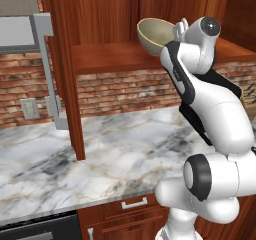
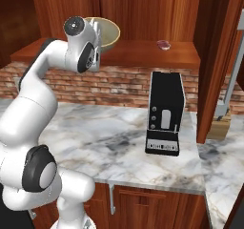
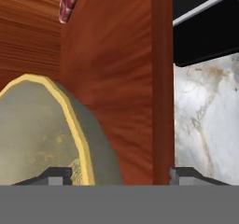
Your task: Pick the mug and place it in the sink. Pick the bowl and place it in the open cabinet and then close the cabinet.
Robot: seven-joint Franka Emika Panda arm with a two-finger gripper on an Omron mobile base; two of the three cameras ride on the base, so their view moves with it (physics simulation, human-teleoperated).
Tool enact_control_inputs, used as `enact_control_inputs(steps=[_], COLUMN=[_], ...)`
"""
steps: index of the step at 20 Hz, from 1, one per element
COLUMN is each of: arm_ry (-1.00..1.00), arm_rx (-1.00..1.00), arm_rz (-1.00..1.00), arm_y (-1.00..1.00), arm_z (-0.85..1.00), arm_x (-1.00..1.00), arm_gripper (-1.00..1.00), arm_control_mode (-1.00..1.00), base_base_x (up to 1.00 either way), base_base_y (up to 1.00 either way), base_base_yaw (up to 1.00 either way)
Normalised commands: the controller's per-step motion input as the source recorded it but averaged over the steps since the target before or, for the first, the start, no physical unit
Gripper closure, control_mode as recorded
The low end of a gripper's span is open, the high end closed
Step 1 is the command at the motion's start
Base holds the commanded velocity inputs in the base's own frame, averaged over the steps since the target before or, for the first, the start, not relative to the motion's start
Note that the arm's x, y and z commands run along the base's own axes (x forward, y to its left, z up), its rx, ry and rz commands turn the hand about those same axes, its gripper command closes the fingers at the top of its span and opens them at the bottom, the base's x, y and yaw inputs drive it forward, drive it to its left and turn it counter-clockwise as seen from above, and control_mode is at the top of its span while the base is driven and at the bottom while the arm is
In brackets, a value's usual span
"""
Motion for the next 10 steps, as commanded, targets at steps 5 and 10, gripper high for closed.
enact_control_inputs(steps=[5,10], arm_ry=[-0.05,-0.1], arm_rx=[0.0,0.0], arm_rz=[0.0,0.0], arm_y=[0.0,0.0], arm_z=[0.06,0.25], arm_x=[0.0,0.0], arm_gripper=[-1.0,-1.0], arm_control_mode=[-1.0,-1.0], base_base_x=[0.0,0.0], base_base_y=[0.0,0.0], base_base_yaw=[0.0,0.0])
